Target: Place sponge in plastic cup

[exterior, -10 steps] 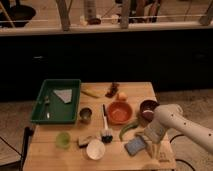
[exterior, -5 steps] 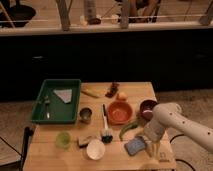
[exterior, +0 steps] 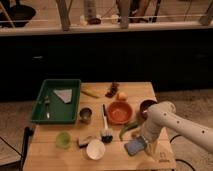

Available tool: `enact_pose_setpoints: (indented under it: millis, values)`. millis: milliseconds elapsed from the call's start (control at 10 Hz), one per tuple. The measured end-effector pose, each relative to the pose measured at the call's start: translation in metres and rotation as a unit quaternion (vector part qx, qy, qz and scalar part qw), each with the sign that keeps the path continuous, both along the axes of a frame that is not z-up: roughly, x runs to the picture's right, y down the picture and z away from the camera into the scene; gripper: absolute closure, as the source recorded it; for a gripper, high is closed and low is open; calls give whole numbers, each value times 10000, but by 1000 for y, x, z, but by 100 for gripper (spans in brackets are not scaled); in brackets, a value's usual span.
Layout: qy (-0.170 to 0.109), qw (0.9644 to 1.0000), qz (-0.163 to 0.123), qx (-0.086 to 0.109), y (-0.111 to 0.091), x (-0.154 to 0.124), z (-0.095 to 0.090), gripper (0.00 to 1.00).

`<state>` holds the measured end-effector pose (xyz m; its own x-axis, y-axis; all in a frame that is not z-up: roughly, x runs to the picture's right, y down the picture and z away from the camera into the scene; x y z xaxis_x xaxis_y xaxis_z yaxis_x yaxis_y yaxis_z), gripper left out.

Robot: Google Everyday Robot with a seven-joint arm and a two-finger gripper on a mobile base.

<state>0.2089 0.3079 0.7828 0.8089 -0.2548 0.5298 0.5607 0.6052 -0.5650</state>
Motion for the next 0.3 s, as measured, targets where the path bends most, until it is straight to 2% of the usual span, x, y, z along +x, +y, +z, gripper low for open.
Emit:
enact_pose_setpoints:
  millis: [300]
  values:
    - [63, 9998, -79, 193, 5, -11, 3, 22]
